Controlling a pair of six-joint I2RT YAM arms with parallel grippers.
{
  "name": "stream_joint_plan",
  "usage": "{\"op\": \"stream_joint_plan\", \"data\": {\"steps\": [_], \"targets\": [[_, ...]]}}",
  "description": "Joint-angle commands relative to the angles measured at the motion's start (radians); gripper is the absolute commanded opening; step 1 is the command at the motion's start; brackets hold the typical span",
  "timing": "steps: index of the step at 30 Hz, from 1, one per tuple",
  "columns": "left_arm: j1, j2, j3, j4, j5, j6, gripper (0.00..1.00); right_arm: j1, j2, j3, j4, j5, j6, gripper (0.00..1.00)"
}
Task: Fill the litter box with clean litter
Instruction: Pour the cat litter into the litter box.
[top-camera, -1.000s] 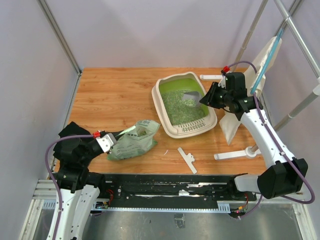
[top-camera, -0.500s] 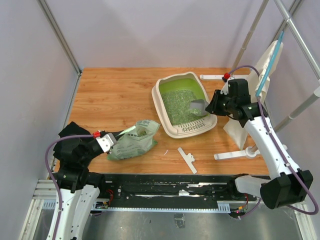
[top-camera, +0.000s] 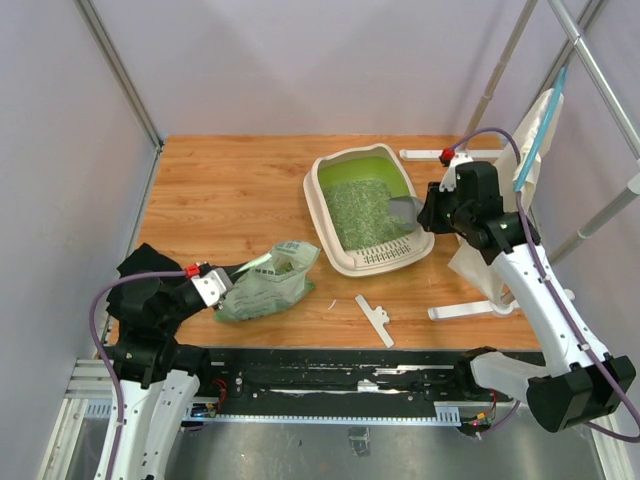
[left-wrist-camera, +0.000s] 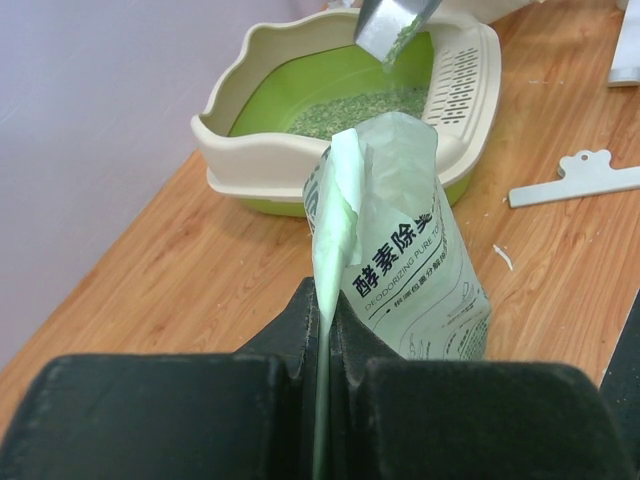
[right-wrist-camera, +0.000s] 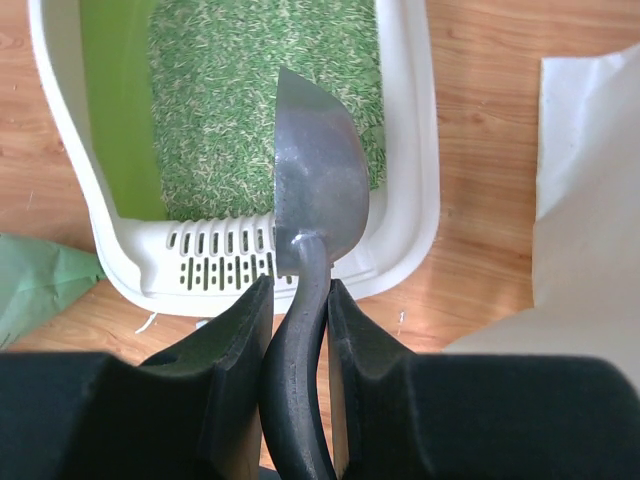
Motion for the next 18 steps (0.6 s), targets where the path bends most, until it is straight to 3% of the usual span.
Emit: {"op": "stream_joint_plan", "data": {"steps": [1,8,14,18], "targets": [[-0.005,-0.032,0.070,0.164,0.016,0.006,0.01,0.068,-0.027,0.030,0.044,-0.025,-0.095,0.01],[-0.004,-0.026,0.066,0.170,0.022,0.006,0.01,0.112,-0.075,-0.020,0.046,0.131,-0.203,0.01],[-0.005,-0.036,0.059,0.168,0.021,0.001,0.01,0.111,-0.113,-0.053,0.093,0.001,-0.167,0.01],[-0.004,-0.044,0.059,0.159,0.011,0.000,0.00,0.109,-0.145,-0.059,0.104,-0.036,-0.039,0.01]]}}
